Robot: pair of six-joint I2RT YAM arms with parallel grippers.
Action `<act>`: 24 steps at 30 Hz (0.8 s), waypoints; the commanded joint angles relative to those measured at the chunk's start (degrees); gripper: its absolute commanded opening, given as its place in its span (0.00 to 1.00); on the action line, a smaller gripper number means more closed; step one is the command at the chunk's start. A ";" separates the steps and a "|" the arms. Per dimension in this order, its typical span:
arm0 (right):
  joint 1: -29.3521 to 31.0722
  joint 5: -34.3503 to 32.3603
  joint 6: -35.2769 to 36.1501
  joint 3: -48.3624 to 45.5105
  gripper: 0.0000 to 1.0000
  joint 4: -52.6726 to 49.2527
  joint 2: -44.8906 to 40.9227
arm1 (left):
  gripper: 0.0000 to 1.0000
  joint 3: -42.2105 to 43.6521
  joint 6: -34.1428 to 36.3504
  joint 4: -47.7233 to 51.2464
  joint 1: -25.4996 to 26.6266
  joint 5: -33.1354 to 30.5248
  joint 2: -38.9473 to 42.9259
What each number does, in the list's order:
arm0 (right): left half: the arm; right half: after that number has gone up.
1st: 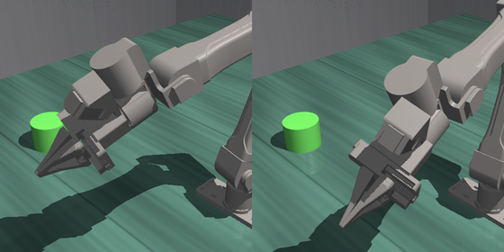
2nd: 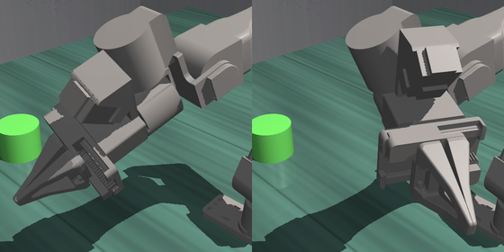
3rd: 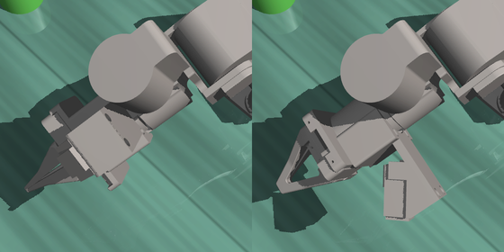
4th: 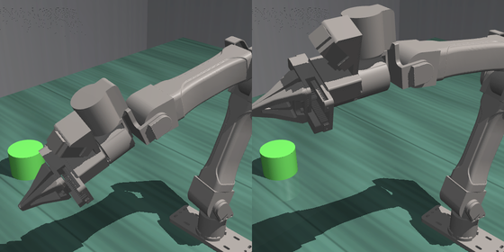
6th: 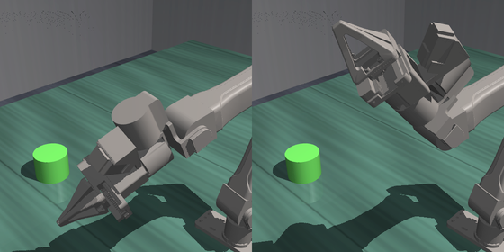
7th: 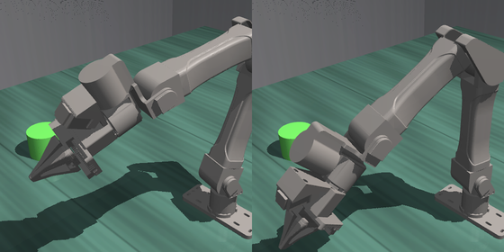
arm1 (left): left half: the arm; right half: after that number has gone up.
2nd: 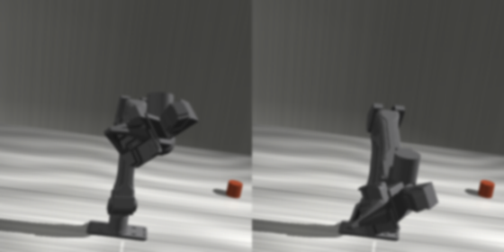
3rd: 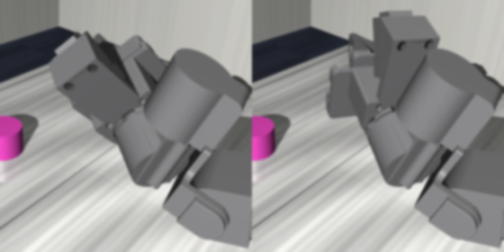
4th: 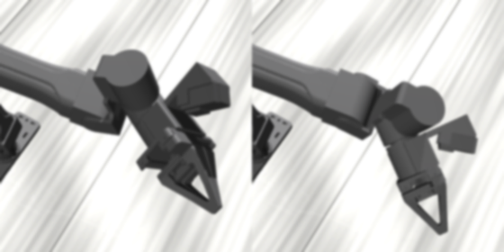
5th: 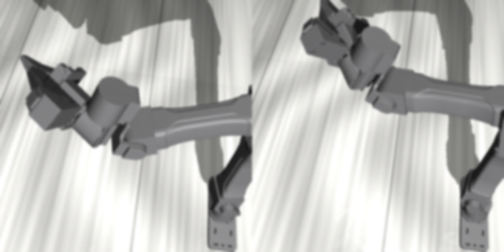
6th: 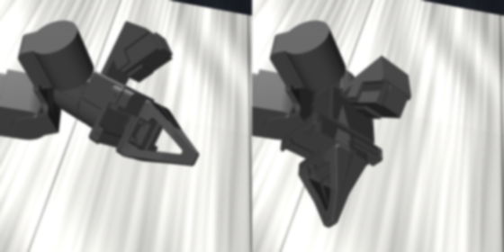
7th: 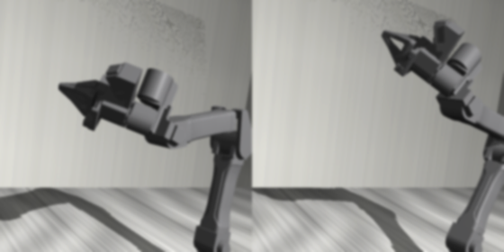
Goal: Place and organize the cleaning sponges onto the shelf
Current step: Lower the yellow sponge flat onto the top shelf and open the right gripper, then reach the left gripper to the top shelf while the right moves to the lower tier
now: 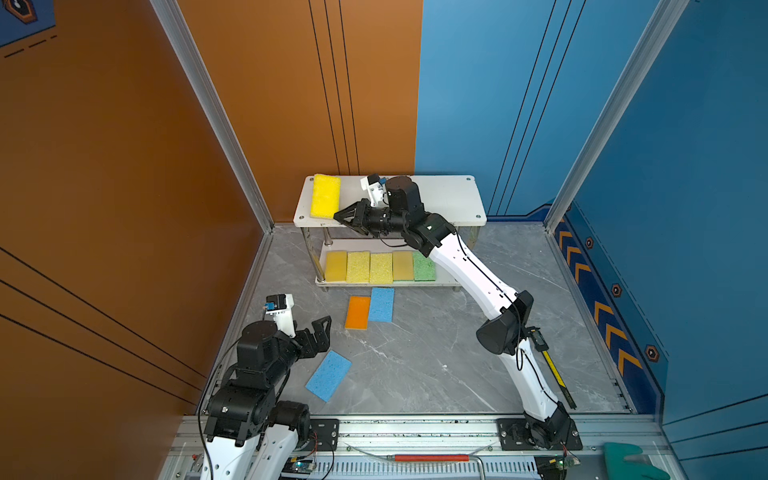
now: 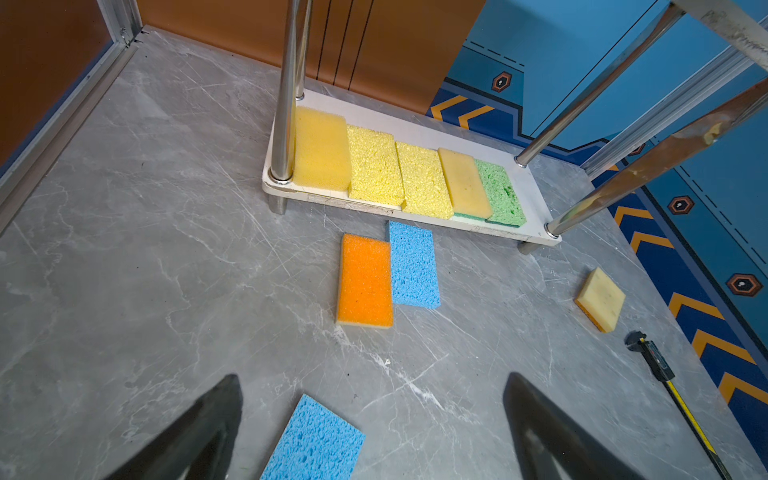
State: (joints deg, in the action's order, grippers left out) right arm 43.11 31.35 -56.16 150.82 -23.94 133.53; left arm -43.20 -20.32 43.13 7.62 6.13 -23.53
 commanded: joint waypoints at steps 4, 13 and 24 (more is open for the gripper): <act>-0.43 0.00 -1.10 1.30 0.43 1.74 1.55 | 0.98 0.66 1.42 0.29 0.41 -1.11 0.41; 0.83 -2.04 6.61 -3.06 0.51 -4.46 -4.06 | 0.98 -0.29 1.46 0.27 -0.33 -0.39 -0.92; 2.30 -11.30 20.10 -24.37 0.54 -7.61 -25.89 | 0.98 -21.17 -5.90 -6.53 -0.51 15.43 -19.09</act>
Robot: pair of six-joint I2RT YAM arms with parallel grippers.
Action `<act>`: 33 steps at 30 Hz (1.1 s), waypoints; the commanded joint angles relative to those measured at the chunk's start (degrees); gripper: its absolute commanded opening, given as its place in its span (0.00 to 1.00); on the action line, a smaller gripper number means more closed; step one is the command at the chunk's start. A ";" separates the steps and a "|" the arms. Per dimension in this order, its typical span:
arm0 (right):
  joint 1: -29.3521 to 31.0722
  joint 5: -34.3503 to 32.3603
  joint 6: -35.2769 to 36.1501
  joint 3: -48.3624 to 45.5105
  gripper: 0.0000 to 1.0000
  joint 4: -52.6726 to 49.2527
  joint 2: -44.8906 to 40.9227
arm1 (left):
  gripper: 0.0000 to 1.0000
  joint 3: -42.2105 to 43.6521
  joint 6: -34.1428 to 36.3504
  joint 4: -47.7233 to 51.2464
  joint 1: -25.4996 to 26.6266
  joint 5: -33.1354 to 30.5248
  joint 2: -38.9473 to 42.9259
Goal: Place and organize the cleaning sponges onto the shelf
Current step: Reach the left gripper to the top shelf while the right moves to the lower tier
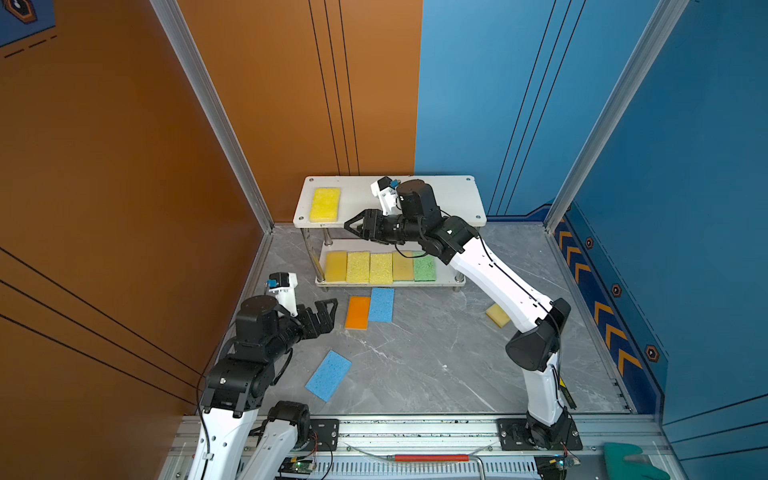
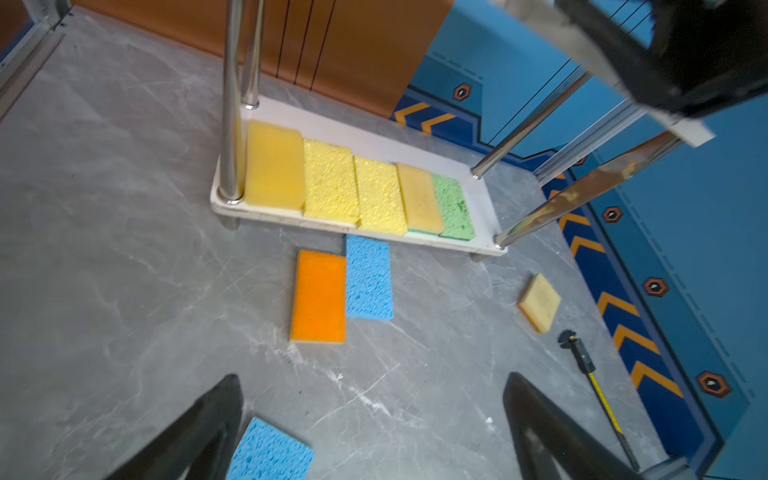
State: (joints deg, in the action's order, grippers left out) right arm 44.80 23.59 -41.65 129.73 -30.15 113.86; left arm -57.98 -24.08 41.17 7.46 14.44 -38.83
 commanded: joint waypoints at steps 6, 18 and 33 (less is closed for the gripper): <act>0.28 -6.31 8.54 -15.74 0.56 -1.31 -18.44 | 0.98 -22.50 -5.39 -8.58 1.00 14.67 -18.76; -1.27 -7.24 8.79 -34.77 0.57 -1.15 -33.86 | 0.98 -49.82 -6.12 -8.40 3.00 18.61 -45.89; -2.12 -7.77 7.81 -40.02 0.58 0.33 -38.53 | 0.98 -62.19 -2.71 2.13 2.34 14.76 -57.39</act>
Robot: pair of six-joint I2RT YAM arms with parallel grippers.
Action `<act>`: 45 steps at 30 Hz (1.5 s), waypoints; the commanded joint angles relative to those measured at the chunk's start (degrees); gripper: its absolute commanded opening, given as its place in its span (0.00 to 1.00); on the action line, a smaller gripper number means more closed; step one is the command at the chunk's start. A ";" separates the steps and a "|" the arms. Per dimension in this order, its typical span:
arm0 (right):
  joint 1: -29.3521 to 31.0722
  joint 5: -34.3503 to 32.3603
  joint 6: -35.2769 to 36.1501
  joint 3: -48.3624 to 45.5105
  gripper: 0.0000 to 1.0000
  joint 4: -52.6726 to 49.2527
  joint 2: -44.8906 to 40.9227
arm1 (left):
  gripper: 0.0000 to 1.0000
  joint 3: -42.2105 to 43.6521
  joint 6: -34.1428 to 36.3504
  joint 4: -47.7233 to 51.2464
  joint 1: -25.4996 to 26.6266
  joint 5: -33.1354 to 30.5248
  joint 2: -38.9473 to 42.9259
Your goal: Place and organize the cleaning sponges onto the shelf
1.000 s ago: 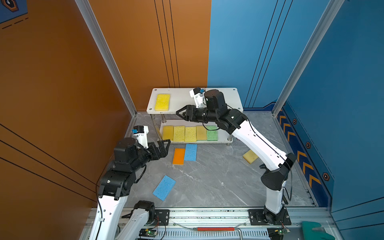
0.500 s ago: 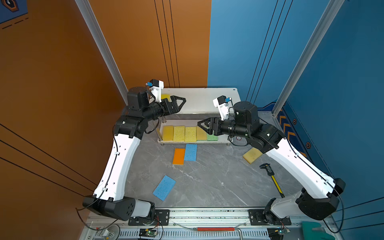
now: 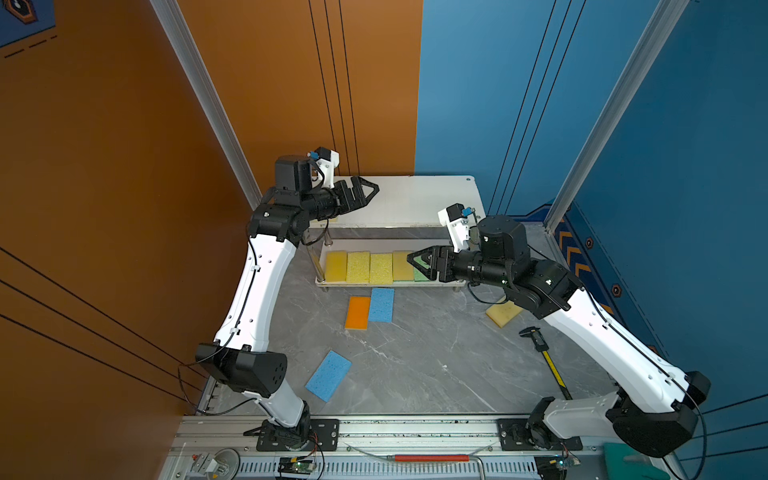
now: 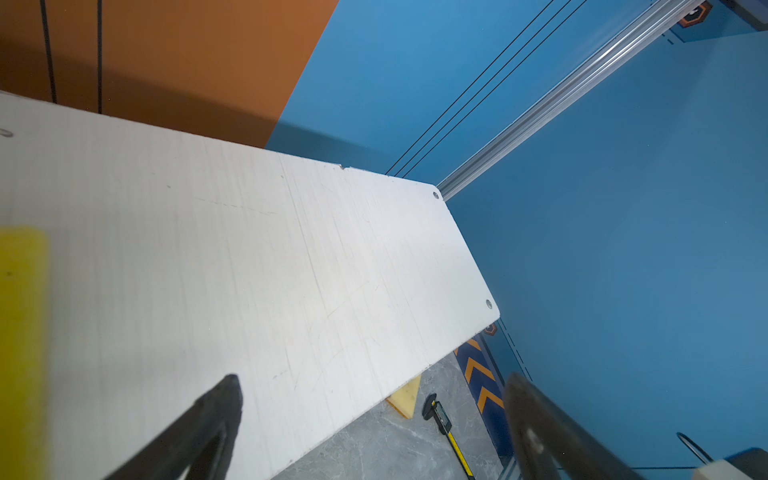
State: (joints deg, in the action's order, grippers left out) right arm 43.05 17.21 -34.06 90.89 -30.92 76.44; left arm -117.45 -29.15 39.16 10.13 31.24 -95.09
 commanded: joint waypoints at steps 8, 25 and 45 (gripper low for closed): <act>-1.12 -0.98 -0.32 -2.68 0.58 2.15 -2.00 | 0.98 -5.56 5.07 9.36 -0.20 -6.59 -3.89; -2.44 -0.16 -1.18 -4.31 0.59 3.10 -2.49 | 0.98 -8.85 7.25 11.79 -1.16 -9.72 -5.99; -1.69 -0.08 -1.96 -4.23 0.59 3.76 -1.31 | 0.98 -12.79 6.56 11.50 -2.05 -8.53 -8.58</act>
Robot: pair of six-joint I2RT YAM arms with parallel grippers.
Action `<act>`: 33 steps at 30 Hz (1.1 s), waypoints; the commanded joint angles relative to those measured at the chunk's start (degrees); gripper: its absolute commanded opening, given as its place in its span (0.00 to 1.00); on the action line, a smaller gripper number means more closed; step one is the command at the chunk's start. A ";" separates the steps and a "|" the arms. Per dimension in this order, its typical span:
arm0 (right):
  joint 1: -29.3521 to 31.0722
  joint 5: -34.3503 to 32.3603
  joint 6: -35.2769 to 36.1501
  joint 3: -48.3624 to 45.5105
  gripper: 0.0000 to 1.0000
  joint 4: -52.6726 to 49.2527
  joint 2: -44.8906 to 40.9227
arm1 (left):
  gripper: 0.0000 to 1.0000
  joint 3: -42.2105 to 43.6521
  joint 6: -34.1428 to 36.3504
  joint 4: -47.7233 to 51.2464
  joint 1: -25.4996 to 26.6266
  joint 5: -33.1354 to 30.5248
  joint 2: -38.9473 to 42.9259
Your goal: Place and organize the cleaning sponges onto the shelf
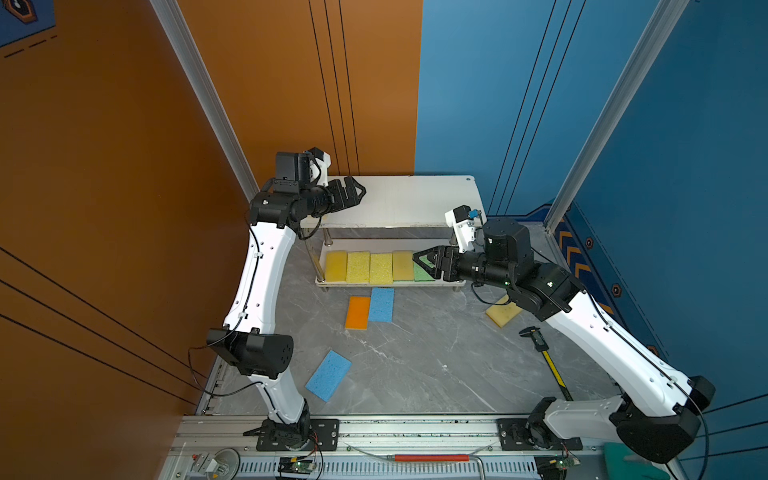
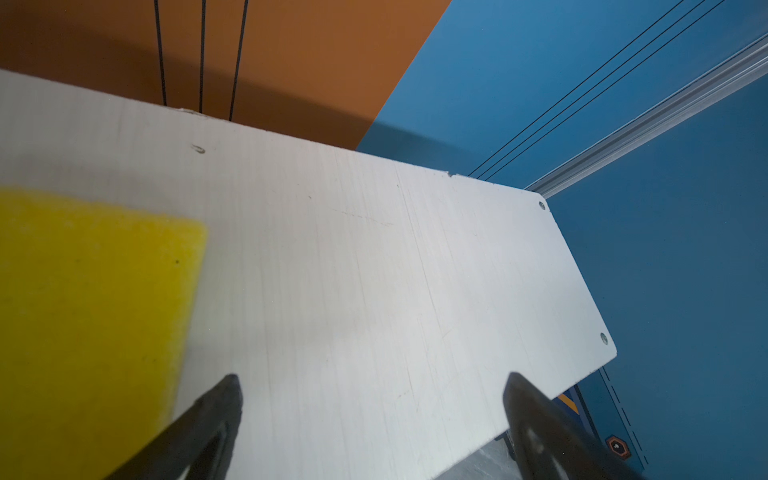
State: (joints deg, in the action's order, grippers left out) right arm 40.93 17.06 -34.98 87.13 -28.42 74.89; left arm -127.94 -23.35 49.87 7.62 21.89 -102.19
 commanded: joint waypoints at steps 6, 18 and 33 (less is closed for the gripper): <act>0.40 -0.10 -1.05 -0.85 0.59 1.27 0.12 | 0.98 -5.24 0.33 0.81 1.32 -0.39 -4.60; -0.31 0.43 -1.22 -1.96 0.59 1.09 -1.36 | 0.98 -8.99 0.85 0.88 2.75 -6.36 -9.00; -0.32 0.43 -1.38 -2.89 0.59 1.09 -2.41 | 0.98 -11.04 -1.26 -0.78 4.62 -3.54 -9.61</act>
State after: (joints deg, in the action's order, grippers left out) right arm 40.86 17.30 -35.99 84.88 -28.27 73.67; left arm -137.58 -23.83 50.00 10.96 15.51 -111.35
